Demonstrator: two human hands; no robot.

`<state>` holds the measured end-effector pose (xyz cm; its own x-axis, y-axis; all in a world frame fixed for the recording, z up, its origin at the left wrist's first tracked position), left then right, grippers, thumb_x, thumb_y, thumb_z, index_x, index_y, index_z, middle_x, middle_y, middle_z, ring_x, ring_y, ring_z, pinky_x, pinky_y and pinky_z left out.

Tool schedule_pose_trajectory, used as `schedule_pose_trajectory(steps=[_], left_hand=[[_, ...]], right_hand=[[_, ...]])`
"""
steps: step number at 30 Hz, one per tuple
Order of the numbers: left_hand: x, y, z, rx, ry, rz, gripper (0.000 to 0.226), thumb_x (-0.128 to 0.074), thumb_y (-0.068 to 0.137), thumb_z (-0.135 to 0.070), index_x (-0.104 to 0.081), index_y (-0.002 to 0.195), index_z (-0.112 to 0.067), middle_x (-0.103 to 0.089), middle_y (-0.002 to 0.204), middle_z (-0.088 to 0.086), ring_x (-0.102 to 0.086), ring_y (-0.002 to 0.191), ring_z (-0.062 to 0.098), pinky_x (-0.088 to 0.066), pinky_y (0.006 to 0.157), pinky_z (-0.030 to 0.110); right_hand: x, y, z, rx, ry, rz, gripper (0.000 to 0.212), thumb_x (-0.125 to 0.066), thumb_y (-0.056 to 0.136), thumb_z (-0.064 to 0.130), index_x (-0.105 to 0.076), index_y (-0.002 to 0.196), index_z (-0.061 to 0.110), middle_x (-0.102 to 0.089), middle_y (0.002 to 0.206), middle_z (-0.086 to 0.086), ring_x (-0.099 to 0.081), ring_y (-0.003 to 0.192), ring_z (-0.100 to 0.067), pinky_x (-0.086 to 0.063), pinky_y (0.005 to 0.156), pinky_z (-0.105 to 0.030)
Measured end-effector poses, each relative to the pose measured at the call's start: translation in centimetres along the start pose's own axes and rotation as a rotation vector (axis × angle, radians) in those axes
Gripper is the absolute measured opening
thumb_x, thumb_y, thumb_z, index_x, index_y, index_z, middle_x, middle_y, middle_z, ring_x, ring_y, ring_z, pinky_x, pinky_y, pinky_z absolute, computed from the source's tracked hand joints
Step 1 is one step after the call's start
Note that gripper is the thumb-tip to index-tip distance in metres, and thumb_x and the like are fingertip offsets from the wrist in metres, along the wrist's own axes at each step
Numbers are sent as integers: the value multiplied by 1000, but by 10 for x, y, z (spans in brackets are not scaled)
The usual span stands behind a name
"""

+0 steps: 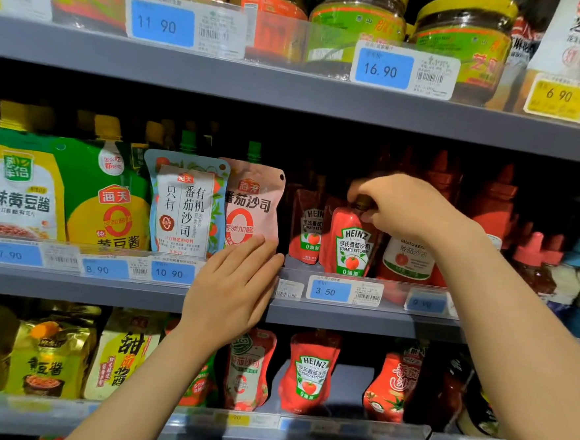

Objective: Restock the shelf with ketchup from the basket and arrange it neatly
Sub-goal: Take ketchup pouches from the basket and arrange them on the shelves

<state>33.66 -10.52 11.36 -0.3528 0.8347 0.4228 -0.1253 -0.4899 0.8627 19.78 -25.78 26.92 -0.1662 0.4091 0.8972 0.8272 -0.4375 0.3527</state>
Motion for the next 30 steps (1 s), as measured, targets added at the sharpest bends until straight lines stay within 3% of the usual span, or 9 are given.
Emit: schedule_pose_trajectory(steps=[3,6,10,14,16,18,20,30], left_hand=[[1,1,0,5,-10,-18,34,-48,95,-26,-68,116,-9,-62,128,9,-55,120,27,-39,98,38],[11,2,3,84,-83,-101,32,-50,93,-27,-69,111,-9,-62,127,10,-50,123,25,-35,105,42],[30,0,28,250,-92,-177,33,-52,91,-29,-60,119,-13,-55,134,13,-43,130,28,-25,112,46],[36,-7,65,344,-34,-113,42,-49,92,-34,-57,126,-11,-44,142,16,-34,136,33,-26,111,48],[32,-11,73,376,-29,-81,46,-47,93,-36,-56,129,-10,-42,145,16,-31,139,32,-27,110,43],[28,-14,73,365,-18,-68,47,-47,93,-36,-57,130,-10,-42,145,15,-32,139,31,-31,107,39],[26,-15,73,344,-15,-78,46,-48,92,-35,-57,131,-11,-44,144,15,-34,139,30,-35,102,37],[23,-16,74,311,-1,-105,41,-47,94,-32,-64,124,-11,-53,138,12,-42,133,31,-44,93,40]], right_hand=[[6,-3,15,20,-4,-104,47,-57,90,37,-44,135,32,-60,119,-2,-57,109,-24,-44,80,-33],[11,-3,48,78,275,-330,47,-54,89,47,-49,132,28,-62,119,2,-56,111,-18,-46,90,-37],[7,20,90,1,767,-214,55,-65,85,43,-50,133,21,-58,126,4,-55,112,-12,-45,94,-27],[1,50,94,-95,712,-149,36,-61,83,11,-63,118,20,-65,116,-7,-61,103,-26,-50,88,-33],[0,59,88,-165,614,-136,38,-54,81,3,-67,111,23,-65,114,-7,-62,101,-27,-49,80,-26],[-3,66,85,-213,511,-122,38,-51,83,2,-68,108,24,-65,118,-6,-61,104,-29,-50,82,-27],[-11,74,82,-230,524,-139,34,-52,85,5,-69,107,24,-66,118,-6,-61,104,-30,-52,86,-31],[-17,78,68,-216,561,-195,29,-49,93,9,-66,114,18,-65,118,-5,-60,103,-26,-46,83,-28]])
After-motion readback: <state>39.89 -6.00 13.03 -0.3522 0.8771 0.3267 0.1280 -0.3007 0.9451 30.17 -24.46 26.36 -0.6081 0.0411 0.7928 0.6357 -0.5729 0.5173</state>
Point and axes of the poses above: each hand's wrist, its own y-axis towards the middle knuckle, its own x-axis out of the back of the hand, z = x × y, the point moved 3 cm from there along y, towards the middle knuckle
